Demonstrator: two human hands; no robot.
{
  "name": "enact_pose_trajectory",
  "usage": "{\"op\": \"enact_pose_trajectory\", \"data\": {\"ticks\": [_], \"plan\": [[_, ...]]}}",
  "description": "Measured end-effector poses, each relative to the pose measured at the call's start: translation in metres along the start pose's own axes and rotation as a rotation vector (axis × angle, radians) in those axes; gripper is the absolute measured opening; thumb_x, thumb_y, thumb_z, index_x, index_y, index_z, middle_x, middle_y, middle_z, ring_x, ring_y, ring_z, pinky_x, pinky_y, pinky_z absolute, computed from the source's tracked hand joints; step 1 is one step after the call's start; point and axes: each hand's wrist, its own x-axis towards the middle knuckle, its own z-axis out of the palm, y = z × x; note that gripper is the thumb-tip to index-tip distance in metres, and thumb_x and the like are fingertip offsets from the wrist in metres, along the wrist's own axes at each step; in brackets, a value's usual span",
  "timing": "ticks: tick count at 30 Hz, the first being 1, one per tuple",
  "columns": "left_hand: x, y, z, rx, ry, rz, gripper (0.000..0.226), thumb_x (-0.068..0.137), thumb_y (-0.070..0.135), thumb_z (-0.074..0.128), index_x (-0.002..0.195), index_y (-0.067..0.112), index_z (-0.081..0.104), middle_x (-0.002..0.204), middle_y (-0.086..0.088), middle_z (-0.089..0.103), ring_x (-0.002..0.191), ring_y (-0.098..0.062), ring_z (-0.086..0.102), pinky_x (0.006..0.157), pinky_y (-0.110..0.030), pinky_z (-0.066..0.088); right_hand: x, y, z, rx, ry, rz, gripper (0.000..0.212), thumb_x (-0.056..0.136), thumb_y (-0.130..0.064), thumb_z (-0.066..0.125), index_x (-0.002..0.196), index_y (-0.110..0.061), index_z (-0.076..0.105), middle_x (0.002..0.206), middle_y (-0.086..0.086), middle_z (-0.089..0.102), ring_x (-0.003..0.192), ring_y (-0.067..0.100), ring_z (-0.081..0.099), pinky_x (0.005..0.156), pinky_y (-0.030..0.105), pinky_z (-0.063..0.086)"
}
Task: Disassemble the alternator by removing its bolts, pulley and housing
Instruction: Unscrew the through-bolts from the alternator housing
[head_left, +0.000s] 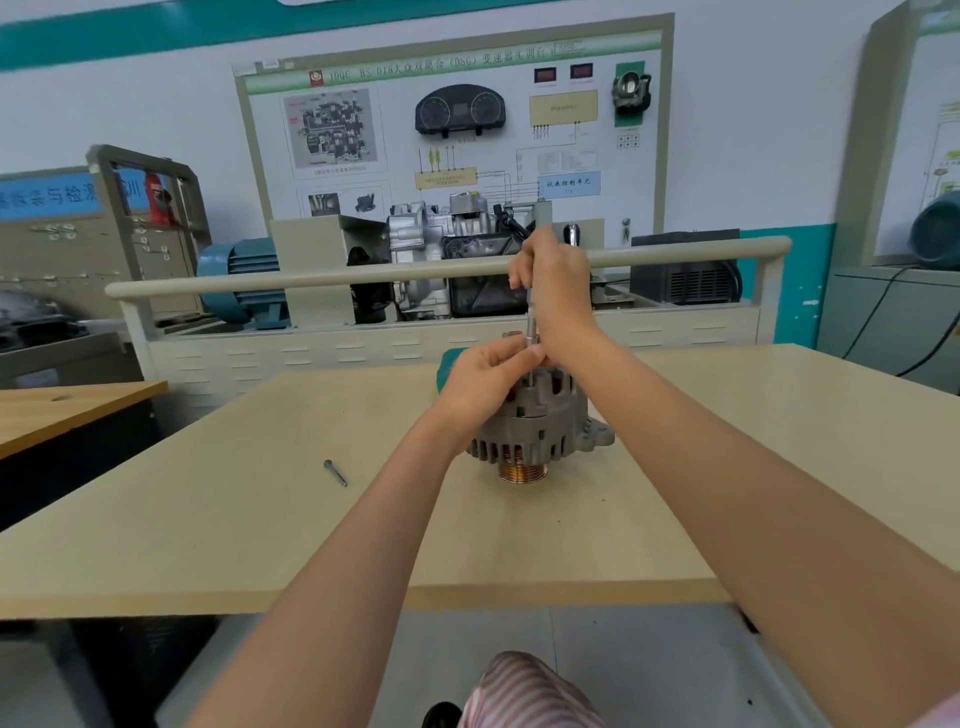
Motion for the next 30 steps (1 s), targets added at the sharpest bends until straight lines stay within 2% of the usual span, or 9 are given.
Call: {"op": "enact_pose_trajectory", "data": {"ticks": [5,8,10,13,15,19,22,26,30], "plan": [[0.0,-0.002,0.003,0.002,0.087,0.01,0.03,0.092,0.009,0.053,0.07,0.025,0.063,0.055,0.016,0.065,0.056,0.004,0.059,0.05,-0.006,0.04,-0.015,0.018,-0.002,-0.795,0.121,-0.497,0.03,0.087,-0.014,0.048,0.058,-0.015,0.038,0.062,-0.004,0.038,0.065,0.013,0.034,0.07,0.028,0.029],[0.001,-0.004,0.001,0.03,0.096,-0.009,0.035,0.09,0.004,0.05,0.063,0.024,0.057,0.049,0.015,0.061,0.052,0.002,0.056,0.048,-0.008,0.038,-0.018,0.019,0.002,-1.044,0.196,-0.518,0.02,0.085,-0.021,0.046,0.068,-0.011,0.052,0.071,-0.004,0.041,0.075,0.017,0.035,0.085,0.033,0.031],[0.0,-0.002,0.001,0.006,0.081,0.022,0.032,0.091,0.007,0.053,0.068,0.026,0.063,0.054,0.015,0.065,0.054,0.006,0.059,0.049,-0.007,0.04,-0.015,0.014,0.005,-0.865,0.138,-0.456,0.032,0.083,-0.025,0.043,0.054,-0.013,0.043,0.056,-0.008,0.037,0.062,0.013,0.036,0.076,0.03,0.035],[0.001,-0.001,0.003,-0.063,0.045,0.041,0.016,0.092,0.017,0.058,0.085,0.024,0.071,0.072,0.011,0.072,0.068,0.001,0.066,0.057,-0.01,0.045,-0.002,-0.002,0.003,-0.176,-0.019,-0.145,0.048,0.084,-0.024,0.04,0.037,-0.021,0.032,0.035,-0.01,0.028,0.039,0.007,0.029,0.052,0.023,0.032],[0.003,0.0,0.001,-0.048,0.032,0.023,0.013,0.092,0.021,0.059,0.085,0.025,0.07,0.076,0.011,0.072,0.068,0.002,0.064,0.058,-0.012,0.044,0.006,-0.003,0.001,0.178,-0.068,0.044,0.058,0.091,-0.015,0.037,0.034,-0.022,0.031,0.034,-0.005,0.031,0.04,0.013,0.034,0.054,0.023,0.041],[0.002,0.001,0.0,-0.032,-0.001,-0.001,0.015,0.094,0.024,0.055,0.088,0.027,0.069,0.079,0.014,0.073,0.075,0.001,0.066,0.063,-0.011,0.047,0.012,-0.003,0.004,0.385,-0.081,0.214,0.056,0.093,-0.013,0.033,0.037,-0.014,0.034,0.036,0.001,0.036,0.043,0.015,0.039,0.064,0.027,0.046],[-0.001,0.001,0.0,-0.008,0.047,0.001,0.016,0.093,0.021,0.056,0.087,0.028,0.069,0.075,0.013,0.072,0.075,-0.001,0.066,0.061,-0.011,0.047,0.001,0.002,0.008,0.088,0.001,0.027,0.048,0.094,-0.012,0.036,0.045,-0.013,0.039,0.042,-0.006,0.041,0.047,0.008,0.04,0.064,0.029,0.043],[0.001,-0.002,0.003,0.047,0.179,-0.06,0.02,0.092,0.008,0.051,0.078,0.019,0.059,0.073,0.003,0.062,0.072,-0.01,0.056,0.054,-0.014,0.044,-0.02,0.027,0.006,-1.173,0.15,-0.534,0.02,0.084,-0.023,0.045,0.082,-0.009,0.059,0.086,0.004,0.053,0.086,0.019,0.046,0.092,0.034,0.032],[0.001,-0.001,0.005,0.036,0.195,-0.044,0.018,0.093,0.009,0.05,0.081,0.02,0.057,0.073,0.006,0.061,0.07,-0.004,0.054,0.052,-0.01,0.043,-0.021,0.023,0.012,-1.13,0.142,-0.534,0.026,0.081,-0.029,0.041,0.075,-0.009,0.057,0.082,0.004,0.053,0.085,0.024,0.046,0.091,0.034,0.03]]}}
